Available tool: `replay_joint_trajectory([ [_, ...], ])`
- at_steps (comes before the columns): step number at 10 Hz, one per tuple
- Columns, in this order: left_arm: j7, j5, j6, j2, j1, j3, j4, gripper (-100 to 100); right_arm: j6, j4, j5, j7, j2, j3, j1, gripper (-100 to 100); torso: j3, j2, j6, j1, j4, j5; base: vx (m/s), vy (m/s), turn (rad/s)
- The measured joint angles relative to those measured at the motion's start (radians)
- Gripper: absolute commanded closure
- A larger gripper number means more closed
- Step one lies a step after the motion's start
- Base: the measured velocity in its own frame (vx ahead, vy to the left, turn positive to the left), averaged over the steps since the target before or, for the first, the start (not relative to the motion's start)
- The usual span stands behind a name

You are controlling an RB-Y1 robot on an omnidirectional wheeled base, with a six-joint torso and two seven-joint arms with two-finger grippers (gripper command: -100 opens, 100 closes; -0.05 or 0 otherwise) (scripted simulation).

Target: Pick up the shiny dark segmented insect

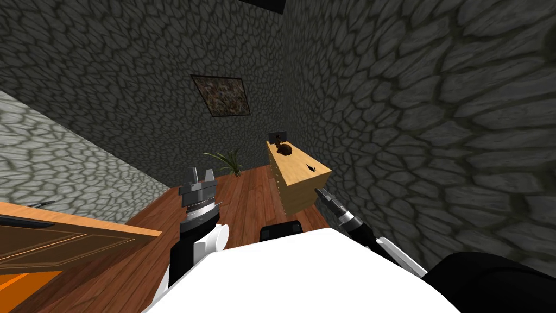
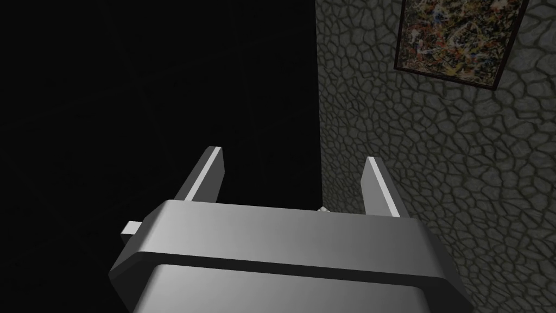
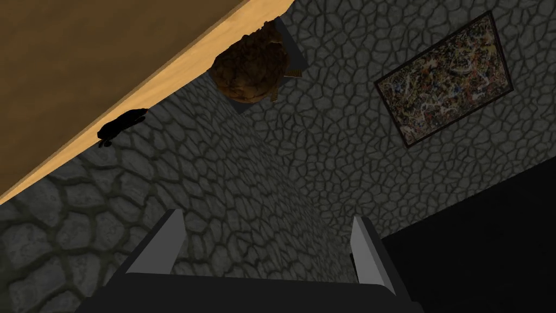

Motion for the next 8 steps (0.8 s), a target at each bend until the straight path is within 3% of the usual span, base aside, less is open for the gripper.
replay_joint_trajectory([
  [5,0.0,0.0,0.0,0.0,0.0,0.0,0.0,0,0.007,0.122,0.022,0.028,-0.138,0.014,0.079,-100,-0.001,-0.001,0.0,0.004,0.0,0.001,0.048,0.108,0.095],
  [7,0.0,0.0,0.0,0.0,0.0,0.0,0.0,0,0.013,0.141,0.031,0.042,-0.184,0.02,0.13,-100,-0.002,-0.003,0.0,0.004,-0.001,0.001,0.075,0.113,0.093],
  [8,0.0,0.0,0.0,0.0,0.0,0.0,0.0,0,0.012,0.169,0.032,0.044,-0.212,0.021,0.133,-100,-0.001,-0.002,0.0,0.002,0.0,0.001,0.061,0.114,0.157],
])
